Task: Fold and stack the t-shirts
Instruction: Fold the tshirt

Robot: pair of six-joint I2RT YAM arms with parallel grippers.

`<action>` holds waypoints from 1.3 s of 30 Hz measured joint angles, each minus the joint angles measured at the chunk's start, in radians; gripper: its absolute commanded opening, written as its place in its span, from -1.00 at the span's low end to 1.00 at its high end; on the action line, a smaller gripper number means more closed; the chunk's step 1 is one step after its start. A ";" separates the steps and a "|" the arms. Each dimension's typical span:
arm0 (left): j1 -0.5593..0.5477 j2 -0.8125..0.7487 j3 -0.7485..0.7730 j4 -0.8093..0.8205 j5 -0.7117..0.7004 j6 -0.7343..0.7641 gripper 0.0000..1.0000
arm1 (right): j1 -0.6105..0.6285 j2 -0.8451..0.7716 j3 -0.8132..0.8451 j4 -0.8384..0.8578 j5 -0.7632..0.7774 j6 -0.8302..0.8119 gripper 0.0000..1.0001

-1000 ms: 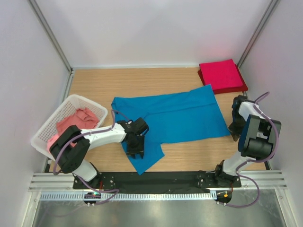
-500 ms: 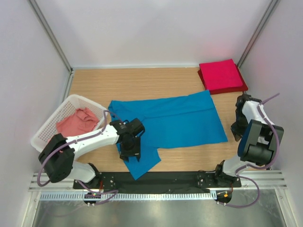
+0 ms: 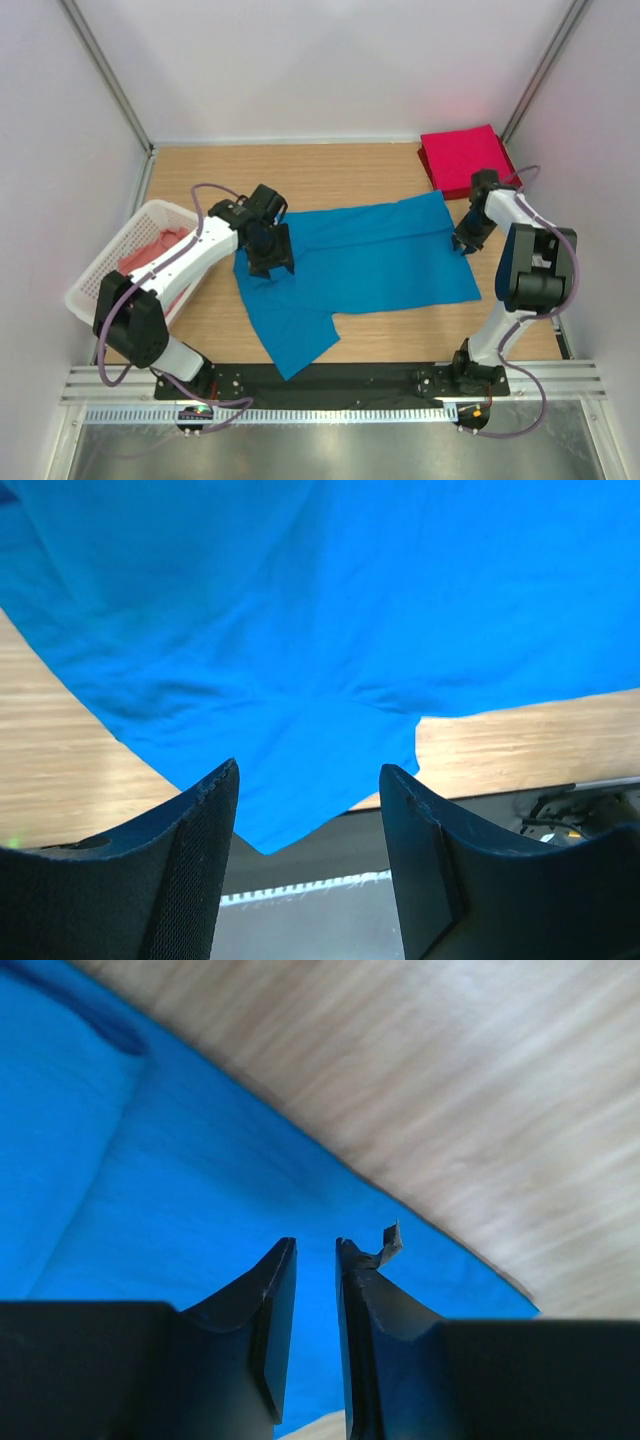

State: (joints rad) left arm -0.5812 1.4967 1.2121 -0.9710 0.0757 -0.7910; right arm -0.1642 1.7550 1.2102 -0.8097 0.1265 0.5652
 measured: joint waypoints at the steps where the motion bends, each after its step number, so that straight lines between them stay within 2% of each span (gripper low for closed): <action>1: 0.015 0.005 0.009 -0.002 0.000 0.013 0.20 | 0.021 0.023 0.010 0.010 0.002 -0.011 -0.43; 6: 0.034 0.012 0.039 -0.011 0.000 0.055 0.20 | 0.071 0.086 0.044 0.003 0.060 -0.016 -0.49; 11: 0.038 0.006 0.040 -0.059 -0.045 0.071 0.22 | 0.059 0.115 0.023 -0.028 0.174 0.008 -0.49; 17: 0.043 -0.014 0.096 -0.142 -0.134 0.092 0.22 | 0.026 0.088 -0.028 -0.061 0.234 0.059 -0.50; 23: 0.056 -0.009 0.201 -0.140 -0.151 0.113 0.21 | -0.049 0.011 -0.137 -0.076 0.268 0.109 -0.49; 25: 0.071 0.011 0.240 -0.136 -0.146 0.125 0.20 | -0.071 -0.005 -0.157 -0.089 0.272 0.117 -0.43; 29: 0.139 0.098 0.315 -0.106 -0.129 0.157 0.19 | -0.093 -0.015 -0.138 -0.106 0.240 0.105 -0.30; 33: 0.218 0.208 0.388 -0.070 -0.099 0.203 0.14 | -0.093 -0.038 -0.035 -0.110 0.151 0.077 -0.21; 39: 0.290 0.401 0.546 -0.044 -0.065 0.277 0.06 | -0.093 -0.065 0.092 -0.023 -0.018 0.008 -0.11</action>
State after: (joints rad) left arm -0.2913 1.8977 1.7584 -1.0153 0.0109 -0.5137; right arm -0.2573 1.6901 1.3025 -0.8330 0.1089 0.5728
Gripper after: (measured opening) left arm 0.539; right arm 0.432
